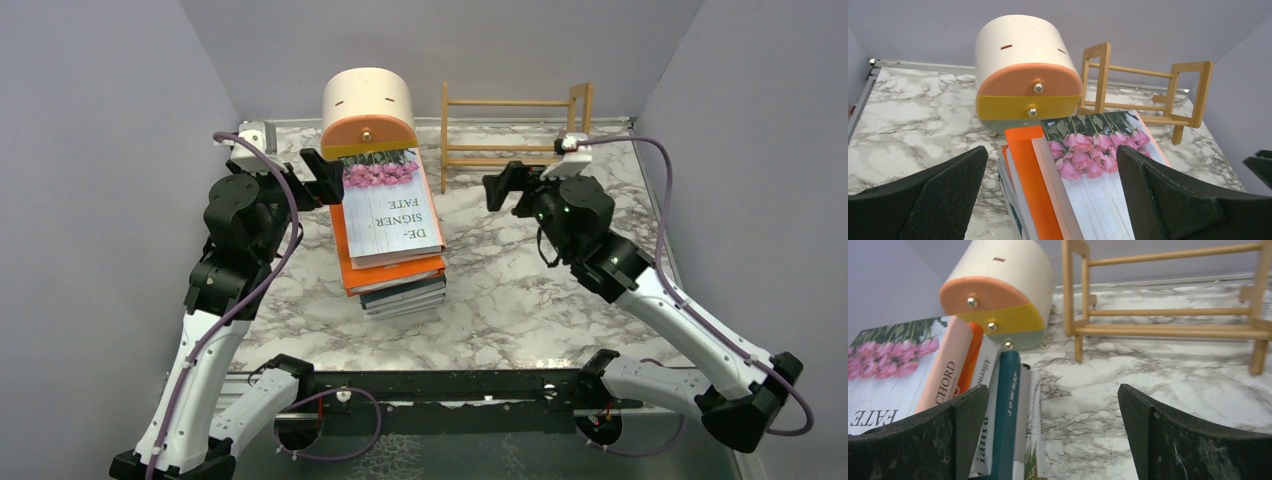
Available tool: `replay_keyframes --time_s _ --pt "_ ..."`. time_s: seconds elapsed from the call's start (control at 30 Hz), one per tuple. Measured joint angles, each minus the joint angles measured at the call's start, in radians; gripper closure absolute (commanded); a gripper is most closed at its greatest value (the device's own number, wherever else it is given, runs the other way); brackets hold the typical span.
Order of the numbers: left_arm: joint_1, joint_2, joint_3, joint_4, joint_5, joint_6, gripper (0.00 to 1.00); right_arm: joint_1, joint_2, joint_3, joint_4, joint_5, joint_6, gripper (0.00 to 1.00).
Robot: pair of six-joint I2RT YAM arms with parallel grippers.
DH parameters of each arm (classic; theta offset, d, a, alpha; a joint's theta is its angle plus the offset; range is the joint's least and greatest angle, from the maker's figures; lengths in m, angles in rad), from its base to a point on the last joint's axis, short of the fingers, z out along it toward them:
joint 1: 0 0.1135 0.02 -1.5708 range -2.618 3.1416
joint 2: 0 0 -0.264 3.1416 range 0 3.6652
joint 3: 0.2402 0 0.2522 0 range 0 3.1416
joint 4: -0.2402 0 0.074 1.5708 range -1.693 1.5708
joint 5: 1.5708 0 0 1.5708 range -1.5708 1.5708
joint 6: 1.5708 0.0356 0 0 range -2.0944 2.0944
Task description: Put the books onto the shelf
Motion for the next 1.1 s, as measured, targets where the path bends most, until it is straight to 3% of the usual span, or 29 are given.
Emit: replay_keyframes --time_s 0.23,1.1 --pt "0.000 0.063 0.020 -0.011 0.093 -0.035 0.05 0.000 0.153 0.059 -0.014 -0.228 0.020 0.00" --pt "0.000 0.121 -0.034 -0.043 0.275 -0.104 0.05 0.000 0.238 0.065 0.128 -0.675 0.176 0.00"
